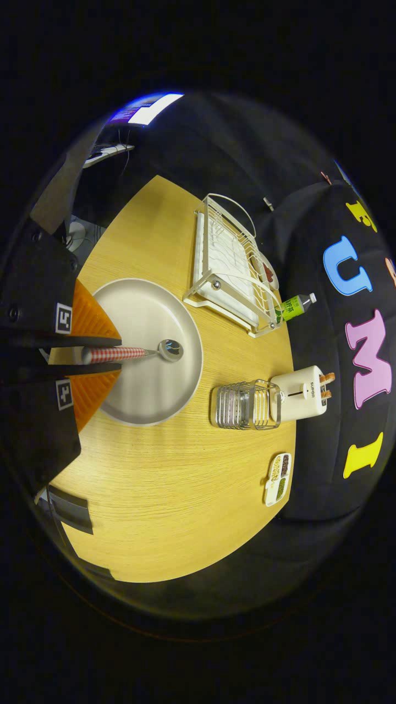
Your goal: Take the plate from the dish rack, then take the spoon from the basket and place it into the plate.
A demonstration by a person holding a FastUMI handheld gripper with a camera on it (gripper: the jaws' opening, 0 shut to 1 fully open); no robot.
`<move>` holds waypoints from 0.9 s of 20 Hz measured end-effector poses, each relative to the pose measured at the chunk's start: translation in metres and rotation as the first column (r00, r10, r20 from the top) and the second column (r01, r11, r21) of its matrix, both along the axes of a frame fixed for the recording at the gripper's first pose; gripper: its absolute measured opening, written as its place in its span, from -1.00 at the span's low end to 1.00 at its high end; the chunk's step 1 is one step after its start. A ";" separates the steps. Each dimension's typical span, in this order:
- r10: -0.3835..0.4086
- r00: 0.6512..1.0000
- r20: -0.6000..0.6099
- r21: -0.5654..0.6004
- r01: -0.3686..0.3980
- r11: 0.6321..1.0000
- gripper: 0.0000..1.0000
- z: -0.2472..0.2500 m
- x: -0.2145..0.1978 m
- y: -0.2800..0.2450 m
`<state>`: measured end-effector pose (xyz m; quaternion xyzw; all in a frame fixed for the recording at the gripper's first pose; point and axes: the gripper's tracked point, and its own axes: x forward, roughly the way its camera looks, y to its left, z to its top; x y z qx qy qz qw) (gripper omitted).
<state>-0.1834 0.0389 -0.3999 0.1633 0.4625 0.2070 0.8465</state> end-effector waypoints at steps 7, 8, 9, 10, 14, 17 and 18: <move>-0.025 0.999 -0.047 -0.035 0.023 0.999 -0.56 -0.017 -0.004 -0.003; -0.032 0.998 -0.050 -0.032 0.030 0.999 -0.52 -0.017 -0.003 -0.003; -0.038 0.998 -0.049 -0.031 0.036 0.999 -0.40 -0.016 0.000 -0.003; -0.043 0.998 -0.046 -0.034 0.041 0.999 -0.07 -0.015 0.001 -0.005; -0.062 0.998 -0.026 -0.049 0.060 0.997 0.97 -0.012 0.007 -0.010; -0.090 0.996 0.009 -0.056 0.090 0.994 0.98 -0.003 0.018 -0.016; -0.099 0.995 0.030 -0.060 0.101 0.993 0.98 0.004 0.023 -0.019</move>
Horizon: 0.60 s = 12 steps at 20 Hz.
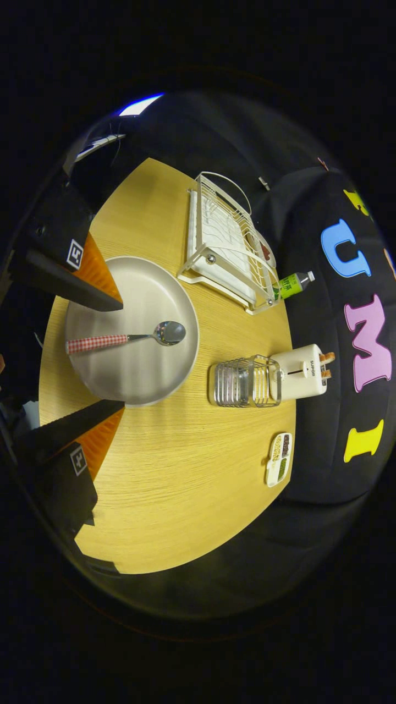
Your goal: Take the plate from the dish rack, then take the spoon from the basket and place it into the plate.
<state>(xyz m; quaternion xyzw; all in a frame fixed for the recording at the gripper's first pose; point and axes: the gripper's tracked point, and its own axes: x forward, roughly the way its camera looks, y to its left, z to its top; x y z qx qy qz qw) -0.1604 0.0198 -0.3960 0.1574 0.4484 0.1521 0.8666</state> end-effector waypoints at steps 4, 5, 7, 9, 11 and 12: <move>-0.020 0.991 0.135 -0.042 0.026 0.999 0.98 0.044 0.036 -0.019; -0.022 0.982 0.185 -0.057 0.034 0.998 0.98 0.063 0.049 -0.026; -0.031 0.960 0.279 -0.077 0.055 0.995 0.98 0.101 0.073 -0.040; -0.041 0.930 0.365 -0.086 0.078 0.993 0.98 0.142 0.093 -0.052; -0.058 0.895 0.443 -0.082 0.105 0.991 0.98 0.184 0.110 -0.066; -0.069 0.875 0.480 -0.075 0.119 0.990 0.97 0.205 0.116 -0.073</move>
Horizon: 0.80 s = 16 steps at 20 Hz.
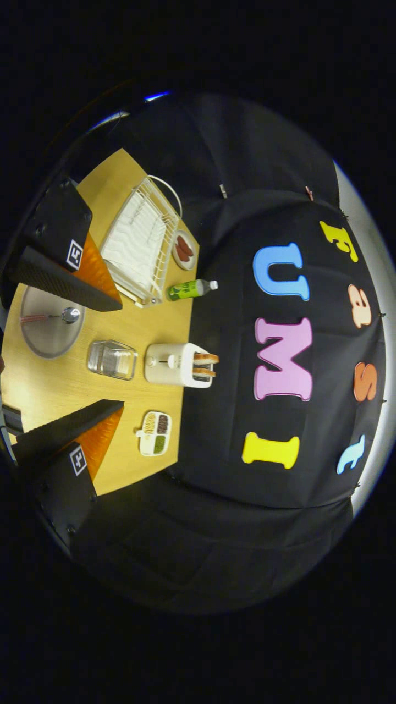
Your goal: Take the plate from the dish rack, then take the spoon from the basket and place it into the plate.
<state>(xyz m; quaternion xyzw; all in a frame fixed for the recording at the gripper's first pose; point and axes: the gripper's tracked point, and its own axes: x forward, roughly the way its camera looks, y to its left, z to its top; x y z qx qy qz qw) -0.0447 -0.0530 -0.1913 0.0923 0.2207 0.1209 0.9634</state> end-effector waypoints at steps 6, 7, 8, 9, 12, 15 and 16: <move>-0.055 0.981 0.188 0.000 0.056 0.998 0.95 0.093 0.030 -0.041; -0.063 0.975 0.213 0.001 0.064 0.998 0.96 0.106 0.034 -0.048; -0.073 0.969 0.237 0.007 0.073 0.997 0.96 0.120 0.036 -0.055; -0.083 0.961 0.264 0.019 0.081 0.997 0.96 0.133 0.038 -0.060; -0.119 0.938 0.327 0.058 0.105 0.993 0.95 0.167 0.039 -0.078; -0.143 0.911 0.388 0.064 0.128 0.990 0.95 0.187 0.037 -0.098; -0.145 0.902 0.406 0.052 0.136 0.989 0.95 0.191 0.037 -0.105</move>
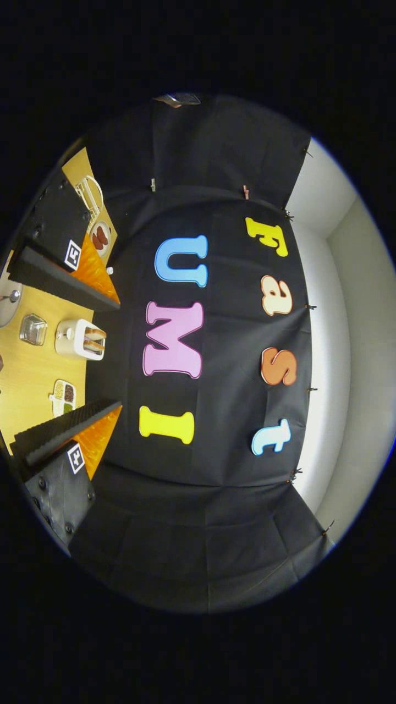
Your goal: Take the plate from the dish rack, then take the spoon from the basket and place it into the plate.
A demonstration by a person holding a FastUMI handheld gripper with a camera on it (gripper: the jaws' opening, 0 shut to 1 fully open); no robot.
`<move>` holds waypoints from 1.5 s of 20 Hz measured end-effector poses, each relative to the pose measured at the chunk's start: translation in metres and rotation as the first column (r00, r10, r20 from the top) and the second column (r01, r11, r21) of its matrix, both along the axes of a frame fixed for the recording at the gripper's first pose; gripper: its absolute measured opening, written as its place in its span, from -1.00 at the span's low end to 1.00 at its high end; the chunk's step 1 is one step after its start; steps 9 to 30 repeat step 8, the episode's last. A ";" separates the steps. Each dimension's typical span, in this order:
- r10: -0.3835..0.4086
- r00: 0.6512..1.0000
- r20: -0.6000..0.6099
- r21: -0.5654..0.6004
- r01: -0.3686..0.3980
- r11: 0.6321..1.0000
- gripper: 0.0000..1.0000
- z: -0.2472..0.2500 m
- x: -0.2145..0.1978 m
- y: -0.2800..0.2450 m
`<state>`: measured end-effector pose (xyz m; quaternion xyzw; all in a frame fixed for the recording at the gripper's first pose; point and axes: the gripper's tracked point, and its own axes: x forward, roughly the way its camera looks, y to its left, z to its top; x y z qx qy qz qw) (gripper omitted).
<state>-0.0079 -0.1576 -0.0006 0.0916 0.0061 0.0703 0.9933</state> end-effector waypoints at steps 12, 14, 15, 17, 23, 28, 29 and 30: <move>-0.019 0.999 0.030 -0.031 0.020 0.999 0.95 0.000 -0.004 -0.018; -0.019 0.999 0.030 -0.031 0.020 0.999 0.95 0.000 -0.004 -0.018; -0.019 0.999 0.030 -0.031 0.020 0.999 0.95 0.000 -0.004 -0.018; -0.019 0.999 0.030 -0.031 0.020 0.999 0.95 0.000 -0.004 -0.018; -0.019 0.999 0.030 -0.031 0.020 0.999 0.95 0.000 -0.004 -0.018; -0.019 0.999 0.030 -0.031 0.020 0.999 0.95 0.000 -0.004 -0.018; -0.019 0.999 0.030 -0.031 0.020 0.999 0.95 0.000 -0.004 -0.018; -0.019 0.999 0.030 -0.031 0.020 0.999 0.95 0.000 -0.004 -0.018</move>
